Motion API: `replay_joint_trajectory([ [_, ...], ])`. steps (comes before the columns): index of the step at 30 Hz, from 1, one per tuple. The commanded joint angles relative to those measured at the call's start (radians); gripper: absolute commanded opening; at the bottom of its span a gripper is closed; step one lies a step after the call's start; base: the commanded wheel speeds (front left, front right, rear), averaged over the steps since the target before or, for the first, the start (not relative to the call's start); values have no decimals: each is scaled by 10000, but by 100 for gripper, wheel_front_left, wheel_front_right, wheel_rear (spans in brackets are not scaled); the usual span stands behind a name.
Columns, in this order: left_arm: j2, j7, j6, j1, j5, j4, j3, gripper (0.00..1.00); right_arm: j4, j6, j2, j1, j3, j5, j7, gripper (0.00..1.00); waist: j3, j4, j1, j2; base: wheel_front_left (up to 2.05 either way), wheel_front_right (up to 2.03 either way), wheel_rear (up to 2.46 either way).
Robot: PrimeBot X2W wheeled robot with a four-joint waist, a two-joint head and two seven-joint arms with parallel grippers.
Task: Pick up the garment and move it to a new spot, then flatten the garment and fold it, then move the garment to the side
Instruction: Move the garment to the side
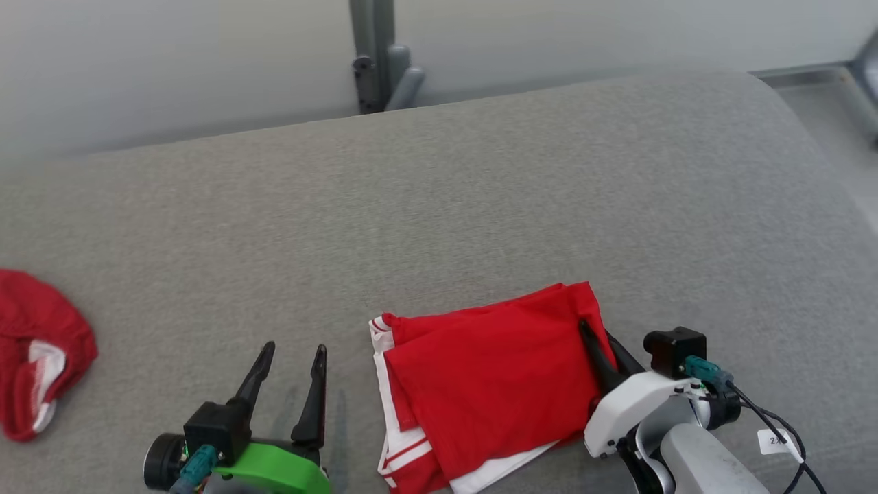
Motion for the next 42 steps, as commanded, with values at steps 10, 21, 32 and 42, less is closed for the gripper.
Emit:
replay_joint_trajectory([
  [10,421,-3,17,-1410,145,68,-450,100,-881,-17,13,-653,687,384,0,0,1643,-3261,0,-1,0,0,0],
  [21,1014,-3,17,-2434,193,-212,-975,100,-698,-17,-311,-3340,-974,-923,0,0,3788,-1195,0,-1,0,0,0],
  [32,1355,-1,17,-3330,435,-697,-1249,100,1804,-17,-2208,-5938,-5776,-3890,-2,0,5378,247,0,-1,0,0,0],
  [42,1202,8,18,-3180,508,-617,-1151,100,283,-17,-1774,-5872,-8006,-5737,2,100,4777,143,0,-1,0,0,0],
])
